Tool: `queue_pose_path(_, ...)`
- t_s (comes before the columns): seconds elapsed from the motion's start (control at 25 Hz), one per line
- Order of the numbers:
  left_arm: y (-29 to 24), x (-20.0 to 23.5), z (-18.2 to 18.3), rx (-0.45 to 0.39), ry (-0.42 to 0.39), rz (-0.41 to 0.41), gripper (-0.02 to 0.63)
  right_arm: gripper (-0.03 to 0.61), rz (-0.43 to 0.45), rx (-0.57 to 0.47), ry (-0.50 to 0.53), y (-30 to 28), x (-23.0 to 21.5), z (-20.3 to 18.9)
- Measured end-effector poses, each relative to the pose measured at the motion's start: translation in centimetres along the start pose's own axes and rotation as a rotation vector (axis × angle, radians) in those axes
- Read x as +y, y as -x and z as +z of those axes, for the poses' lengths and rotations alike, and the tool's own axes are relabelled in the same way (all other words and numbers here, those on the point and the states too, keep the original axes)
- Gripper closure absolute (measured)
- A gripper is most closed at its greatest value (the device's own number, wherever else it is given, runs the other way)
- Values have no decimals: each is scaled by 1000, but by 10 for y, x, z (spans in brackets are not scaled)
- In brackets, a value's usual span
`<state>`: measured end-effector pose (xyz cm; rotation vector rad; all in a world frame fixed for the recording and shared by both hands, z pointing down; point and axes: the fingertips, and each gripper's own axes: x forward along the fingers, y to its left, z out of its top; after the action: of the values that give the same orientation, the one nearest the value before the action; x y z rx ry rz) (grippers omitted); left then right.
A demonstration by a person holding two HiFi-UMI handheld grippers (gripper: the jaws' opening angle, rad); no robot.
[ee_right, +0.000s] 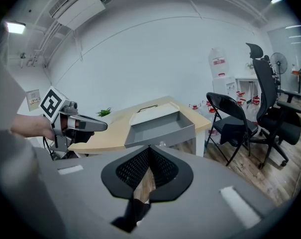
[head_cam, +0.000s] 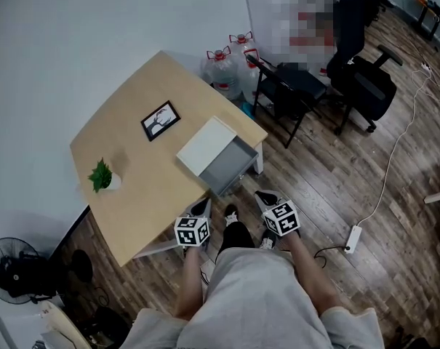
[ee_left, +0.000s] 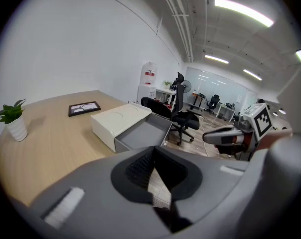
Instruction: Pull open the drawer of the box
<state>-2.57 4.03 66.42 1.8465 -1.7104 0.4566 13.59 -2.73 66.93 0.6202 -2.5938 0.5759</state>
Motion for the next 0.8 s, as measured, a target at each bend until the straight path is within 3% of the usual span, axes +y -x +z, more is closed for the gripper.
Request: queue_pose_path(0.8,1,0,-1,-7,-2,-9,560,577,-18,-5,32,0,0,5)
